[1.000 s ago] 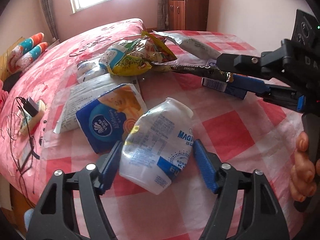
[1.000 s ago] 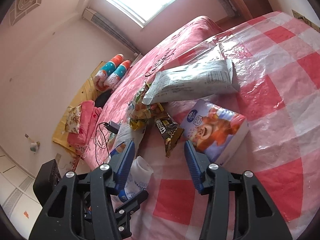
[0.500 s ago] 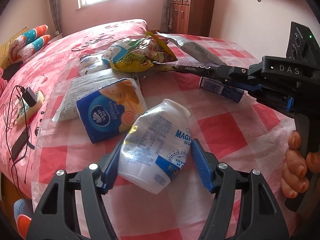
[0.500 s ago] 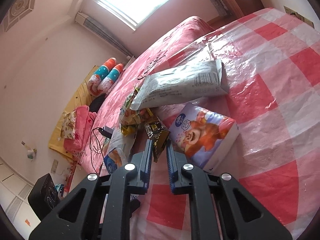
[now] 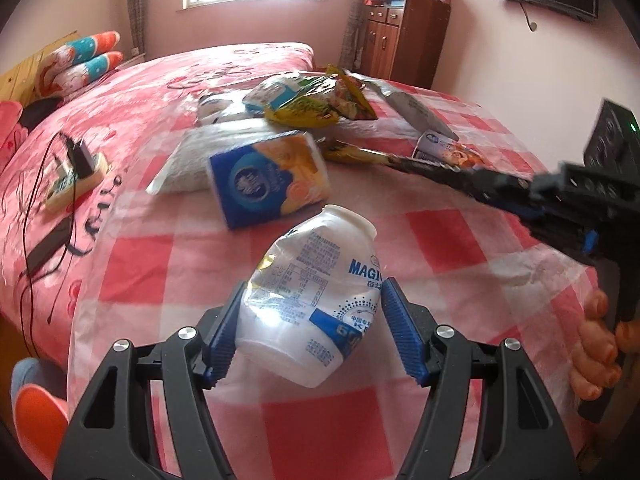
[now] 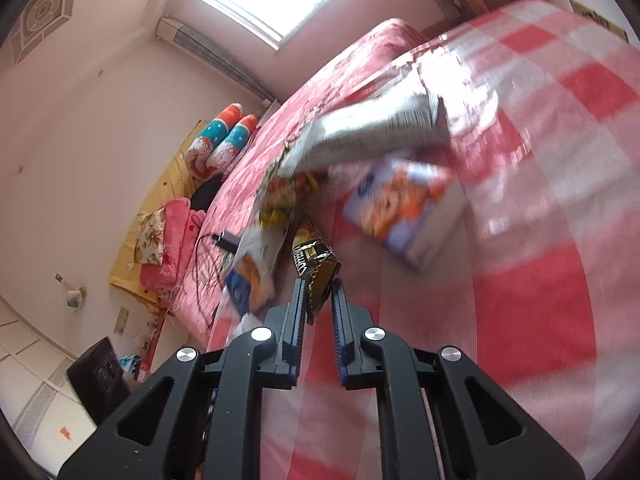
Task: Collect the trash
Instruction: 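Grasp the white bottle with the left gripper while the right gripper grasps the coffee-mix stick, then lift the coffee-mix stick with the right gripper while the left gripper holds the bottle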
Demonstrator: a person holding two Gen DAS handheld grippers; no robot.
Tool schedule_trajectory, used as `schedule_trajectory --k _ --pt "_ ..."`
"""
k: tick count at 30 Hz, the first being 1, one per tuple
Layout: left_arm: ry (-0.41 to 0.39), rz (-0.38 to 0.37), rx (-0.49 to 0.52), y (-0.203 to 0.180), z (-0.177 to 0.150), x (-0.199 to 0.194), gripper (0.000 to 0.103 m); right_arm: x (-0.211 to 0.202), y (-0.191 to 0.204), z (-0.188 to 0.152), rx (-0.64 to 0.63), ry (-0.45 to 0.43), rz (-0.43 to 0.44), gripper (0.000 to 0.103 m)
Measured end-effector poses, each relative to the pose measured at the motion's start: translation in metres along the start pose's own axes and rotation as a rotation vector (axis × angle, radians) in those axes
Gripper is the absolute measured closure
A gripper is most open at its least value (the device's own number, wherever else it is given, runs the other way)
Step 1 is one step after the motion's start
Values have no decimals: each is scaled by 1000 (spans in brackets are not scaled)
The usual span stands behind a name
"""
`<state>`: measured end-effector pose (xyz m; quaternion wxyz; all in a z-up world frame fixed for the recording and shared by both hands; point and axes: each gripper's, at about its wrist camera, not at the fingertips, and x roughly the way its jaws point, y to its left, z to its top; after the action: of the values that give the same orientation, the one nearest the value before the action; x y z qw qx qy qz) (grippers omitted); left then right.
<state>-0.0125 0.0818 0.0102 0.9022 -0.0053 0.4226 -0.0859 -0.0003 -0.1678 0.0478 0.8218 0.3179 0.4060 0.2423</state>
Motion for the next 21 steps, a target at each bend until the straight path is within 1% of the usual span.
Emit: schedule_trajectory --k 4,9,10,14,15,16,17,18,19,21 --pt "-9 -21 -42 10 -7 -8 35 -10 11 -24 -41 38 -32 89" --pt "-8 -46 -69 21 -16 -18 36 -27 37 -60 -160 80 -88 89" --pt "-9 -48 -73 23 -18 -19 36 -28 40 -67 -173 93 -90 86" --pt "-5 -51 -90 34 -24 -23 36 -33 47 -88 -204 134 -126 85" --pt "-3 -48 -93 37 -26 -24 36 -34 48 -93 -208 135 -137 83" --pt "-4 -48 -98 40 -28 -25 36 -37 49 -95 -213 131 -153 74" --pt "-3 -50 -104 43 -29 -26 36 -40 50 -96 -217 120 -171 69" --pt "-6 -53 -111 47 -31 -28 36 -43 51 -96 -219 109 -181 60" --pt "-7 -53 -114 49 -32 -29 36 -46 52 -94 -219 89 -195 55" --pt "-18 -60 -123 54 -34 -33 36 -49 54 -89 -216 70 -209 50"
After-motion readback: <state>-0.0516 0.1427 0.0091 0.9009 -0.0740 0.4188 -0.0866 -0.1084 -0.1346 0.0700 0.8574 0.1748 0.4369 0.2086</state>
